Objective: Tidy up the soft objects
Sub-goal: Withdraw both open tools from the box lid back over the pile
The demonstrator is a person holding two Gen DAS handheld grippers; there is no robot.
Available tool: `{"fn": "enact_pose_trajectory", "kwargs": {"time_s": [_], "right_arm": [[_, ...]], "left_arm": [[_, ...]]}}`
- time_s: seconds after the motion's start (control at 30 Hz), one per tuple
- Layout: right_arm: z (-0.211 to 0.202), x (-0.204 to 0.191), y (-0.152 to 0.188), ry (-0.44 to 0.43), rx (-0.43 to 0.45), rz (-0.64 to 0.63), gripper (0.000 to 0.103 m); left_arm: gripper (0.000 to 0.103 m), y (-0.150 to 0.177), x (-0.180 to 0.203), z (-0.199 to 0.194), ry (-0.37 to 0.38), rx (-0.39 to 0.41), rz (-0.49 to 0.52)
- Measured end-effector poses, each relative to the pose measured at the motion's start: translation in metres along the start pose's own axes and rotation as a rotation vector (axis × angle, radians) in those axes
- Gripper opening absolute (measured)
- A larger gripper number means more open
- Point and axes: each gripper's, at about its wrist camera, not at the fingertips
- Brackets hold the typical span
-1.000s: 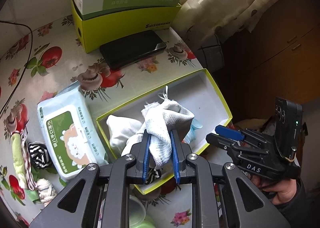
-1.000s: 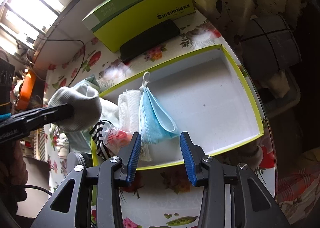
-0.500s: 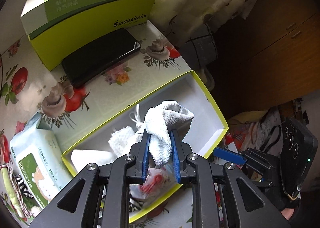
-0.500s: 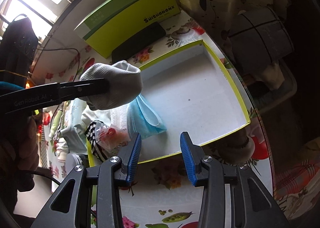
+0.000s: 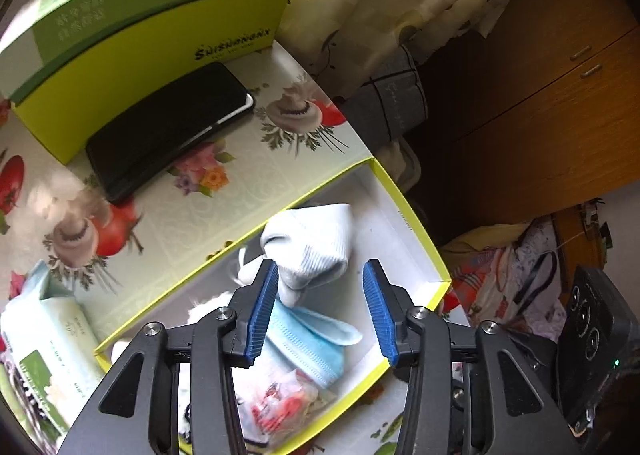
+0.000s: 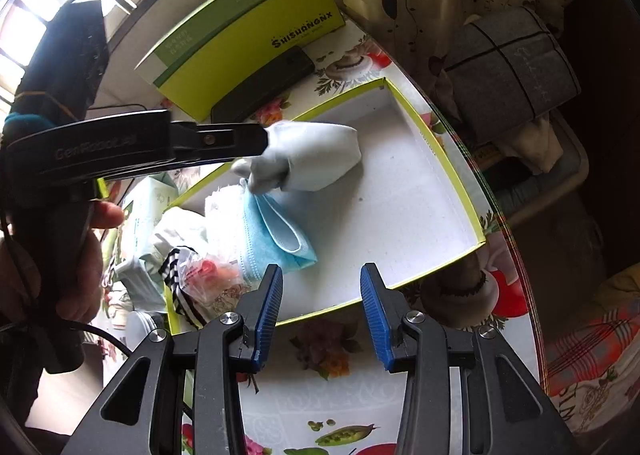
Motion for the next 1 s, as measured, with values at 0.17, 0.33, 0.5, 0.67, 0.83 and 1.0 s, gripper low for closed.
{"fn": "enact_pose_trajectory", "kwargs": {"time_s": [0.17,0.33,0.5,0.67,0.83,1.0], "right_arm": [[0.001,-0.008,-0.005,0.001,0.003,-0.015,0.039],[-0.003,-0.022,-0.008,0.001,0.011,-0.034,0.039],[-0.007,-0.044,-0.004,-0.012,0.008,-0.070,0.040],[-0.008,-0.069,0.005,-0.015,-0.015,-0.122,0.041],[-0.010,-0.092,0.012,-0.006,-0.031,-0.169,0.046],[-0.008,-0.113,0.020,-0.001,-0.047,-0.213,0.049]], "left_arm": [[0.046,0.008,-0.011,-0.019,-0.013,0.020,-0.016],[0.046,0.025,-0.019,-0.041,-0.043,0.044,-0.021],[0.046,0.045,-0.022,-0.064,-0.074,0.072,-0.012],[0.046,0.064,-0.027,-0.084,-0.102,0.101,-0.016],[0.046,0.086,-0.038,-0.103,-0.135,0.132,-0.041],[0.046,0.106,-0.052,-0.117,-0.160,0.153,-0.074]]}}
Point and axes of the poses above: each gripper's, at about its wrist camera, not at the fingertips, and z roughly the way its jaws point, x to its right, y to its underside, and after that the axes turned 9 degrees about -y, right-handed
